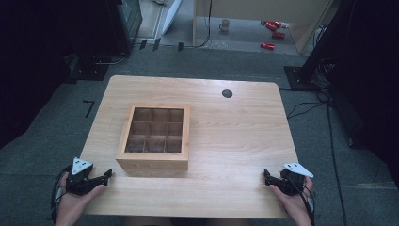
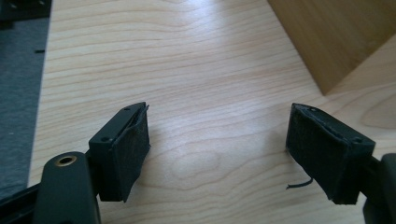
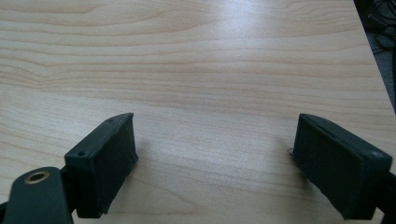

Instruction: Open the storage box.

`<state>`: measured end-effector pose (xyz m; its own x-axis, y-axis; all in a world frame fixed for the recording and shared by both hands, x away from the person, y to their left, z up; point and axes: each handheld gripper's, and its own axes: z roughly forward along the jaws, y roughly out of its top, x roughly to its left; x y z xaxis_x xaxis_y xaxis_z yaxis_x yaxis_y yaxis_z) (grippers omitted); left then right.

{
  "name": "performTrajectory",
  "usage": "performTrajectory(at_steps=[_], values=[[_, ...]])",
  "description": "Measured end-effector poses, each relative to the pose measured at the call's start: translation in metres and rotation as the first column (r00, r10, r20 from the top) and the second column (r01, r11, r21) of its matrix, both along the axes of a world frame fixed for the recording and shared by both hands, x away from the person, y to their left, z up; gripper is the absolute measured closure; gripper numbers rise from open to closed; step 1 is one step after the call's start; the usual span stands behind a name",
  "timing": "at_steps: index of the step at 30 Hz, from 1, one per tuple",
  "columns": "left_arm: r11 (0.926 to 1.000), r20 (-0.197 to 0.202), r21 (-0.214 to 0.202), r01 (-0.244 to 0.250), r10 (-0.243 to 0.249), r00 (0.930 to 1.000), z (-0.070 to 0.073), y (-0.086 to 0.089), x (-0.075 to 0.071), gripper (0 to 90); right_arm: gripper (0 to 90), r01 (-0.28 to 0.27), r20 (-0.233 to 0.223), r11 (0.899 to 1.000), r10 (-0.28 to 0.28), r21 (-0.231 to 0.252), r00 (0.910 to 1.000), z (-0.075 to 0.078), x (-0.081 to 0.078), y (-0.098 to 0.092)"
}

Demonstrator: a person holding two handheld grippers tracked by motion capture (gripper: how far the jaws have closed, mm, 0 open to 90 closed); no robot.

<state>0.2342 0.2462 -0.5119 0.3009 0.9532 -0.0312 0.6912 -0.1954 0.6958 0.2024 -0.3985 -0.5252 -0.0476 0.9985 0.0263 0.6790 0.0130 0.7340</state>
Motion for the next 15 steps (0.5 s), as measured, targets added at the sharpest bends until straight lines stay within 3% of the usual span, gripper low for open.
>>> performTrajectory(at_steps=[8,15], values=[[0.9956,0.039,-0.079,0.051,-0.048,0.9981,0.010,0.001,-0.002,22.4,13.1,0.000,0.001,1.000,0.000,0.000,1.0000,0.000,0.000,0.000],[0.9841,0.079,-0.128,0.123,-0.113,0.9904,0.022,-0.008,-0.005,25.1,13.2,0.000,-0.001,1.000,0.000,0.002,1.0000,0.000,0.000,0.000]])
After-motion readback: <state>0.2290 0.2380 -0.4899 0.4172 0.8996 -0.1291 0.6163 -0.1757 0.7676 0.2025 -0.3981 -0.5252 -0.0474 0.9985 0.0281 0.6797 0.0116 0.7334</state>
